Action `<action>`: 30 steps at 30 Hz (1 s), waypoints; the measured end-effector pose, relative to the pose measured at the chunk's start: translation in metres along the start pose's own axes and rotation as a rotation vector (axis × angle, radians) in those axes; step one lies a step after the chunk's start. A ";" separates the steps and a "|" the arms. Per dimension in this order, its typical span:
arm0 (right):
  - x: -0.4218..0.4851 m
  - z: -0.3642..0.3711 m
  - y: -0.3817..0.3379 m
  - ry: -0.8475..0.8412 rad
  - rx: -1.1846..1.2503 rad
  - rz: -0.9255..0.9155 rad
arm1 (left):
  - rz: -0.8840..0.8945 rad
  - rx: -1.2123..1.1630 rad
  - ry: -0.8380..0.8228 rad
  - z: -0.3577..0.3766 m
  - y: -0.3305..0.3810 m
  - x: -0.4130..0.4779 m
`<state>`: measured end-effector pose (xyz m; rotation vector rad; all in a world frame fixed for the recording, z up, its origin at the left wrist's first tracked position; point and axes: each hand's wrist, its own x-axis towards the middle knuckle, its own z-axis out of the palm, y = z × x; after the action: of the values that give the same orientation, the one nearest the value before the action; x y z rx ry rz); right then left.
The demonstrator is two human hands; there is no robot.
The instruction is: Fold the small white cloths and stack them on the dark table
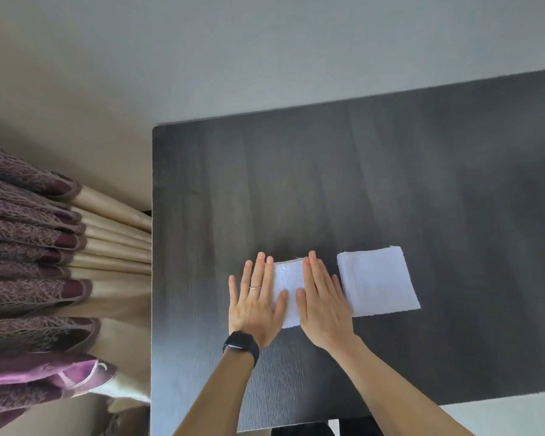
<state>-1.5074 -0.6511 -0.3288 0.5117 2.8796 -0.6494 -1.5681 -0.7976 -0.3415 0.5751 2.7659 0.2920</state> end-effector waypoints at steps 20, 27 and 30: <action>-0.302 -0.205 0.276 0.395 0.297 0.398 | 0.253 0.069 -0.122 -0.013 0.327 -0.146; -0.510 -0.307 0.445 0.817 0.114 0.712 | 0.846 0.029 -0.124 0.019 0.627 -0.254; -0.599 -0.354 0.503 0.992 0.033 0.866 | 1.084 -0.037 -0.102 0.017 0.754 -0.312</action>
<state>-0.7922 -0.2456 -0.0803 2.4423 2.8302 -0.3061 -1.0216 -0.2477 -0.0870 1.9504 2.0710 0.4997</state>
